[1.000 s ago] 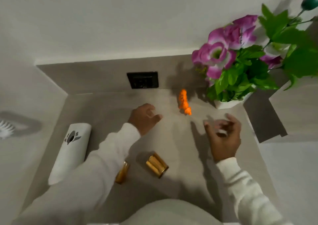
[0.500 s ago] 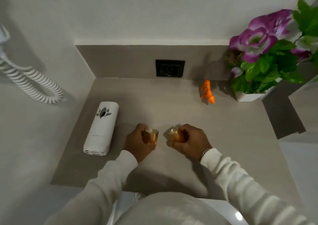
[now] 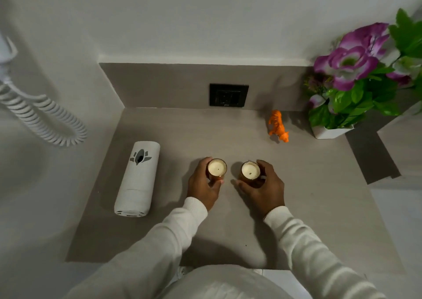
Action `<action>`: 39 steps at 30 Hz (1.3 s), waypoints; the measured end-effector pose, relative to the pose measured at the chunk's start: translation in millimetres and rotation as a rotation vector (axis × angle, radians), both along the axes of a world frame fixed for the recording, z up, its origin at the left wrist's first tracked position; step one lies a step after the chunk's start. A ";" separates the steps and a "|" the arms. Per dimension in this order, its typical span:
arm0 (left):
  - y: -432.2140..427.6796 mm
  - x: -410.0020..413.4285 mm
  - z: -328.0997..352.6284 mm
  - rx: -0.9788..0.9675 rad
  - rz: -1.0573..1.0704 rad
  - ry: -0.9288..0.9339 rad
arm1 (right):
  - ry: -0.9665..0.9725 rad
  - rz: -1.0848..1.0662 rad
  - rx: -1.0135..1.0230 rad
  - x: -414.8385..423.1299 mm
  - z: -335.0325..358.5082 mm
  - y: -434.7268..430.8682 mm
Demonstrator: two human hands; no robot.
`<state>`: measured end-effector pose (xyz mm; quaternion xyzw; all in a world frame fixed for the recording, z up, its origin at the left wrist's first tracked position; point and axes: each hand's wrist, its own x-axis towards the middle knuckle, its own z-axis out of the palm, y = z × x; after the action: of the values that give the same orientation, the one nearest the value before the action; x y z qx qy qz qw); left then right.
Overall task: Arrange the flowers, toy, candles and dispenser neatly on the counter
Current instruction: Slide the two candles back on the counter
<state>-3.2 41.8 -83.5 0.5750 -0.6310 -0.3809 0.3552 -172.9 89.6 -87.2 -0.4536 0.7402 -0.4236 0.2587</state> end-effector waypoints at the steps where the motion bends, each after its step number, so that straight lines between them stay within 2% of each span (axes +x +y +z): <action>1: 1.1 0.1 -1.0 0.004 0.004 0.012 | -0.014 -0.017 -0.004 2.0 -2.0 2.7; 4: 2.6 -0.9 -3.6 0.013 0.069 0.100 | -0.017 -0.059 -0.032 8.4 -8.9 8.0; 7: -12.5 -6.8 -1.5 0.010 0.101 0.112 | -0.024 -0.091 -0.040 8.0 -9.2 -10.2; 20: -178.5 -56.4 4.0 0.062 0.162 0.059 | -0.008 -0.099 -0.056 -28.7 -7.4 -183.8; 26: -195.6 -61.5 4.3 0.079 0.166 0.095 | -0.031 -0.139 -0.033 -27.4 -9.7 -201.5; 29: -183.3 -52.9 14.8 0.114 0.159 0.138 | -0.090 -0.194 0.021 -14.2 -6.3 -177.1; 32: -156.9 -23.2 26.8 0.102 0.096 -0.012 | -0.050 -0.059 -0.019 14.8 -3.4 -121.0; 36: -97.5 43.7 48.7 -0.214 0.111 -0.251 | 0.263 0.384 -0.026 53.4 -2.6 -63.6; 37: -85.2 60.0 51.7 -0.233 0.132 -0.306 | 0.338 0.467 -0.003 61.1 -4.3 -60.3; 39: -65.7 91.9 53.7 -0.154 0.210 -0.425 | 0.460 0.572 0.047 75.4 -5.6 -61.3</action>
<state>88.6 -23.9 -29.8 0.6760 -0.6554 -0.1631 0.2947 -97.4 28.3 -92.8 -0.7195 0.6318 -0.2039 0.2038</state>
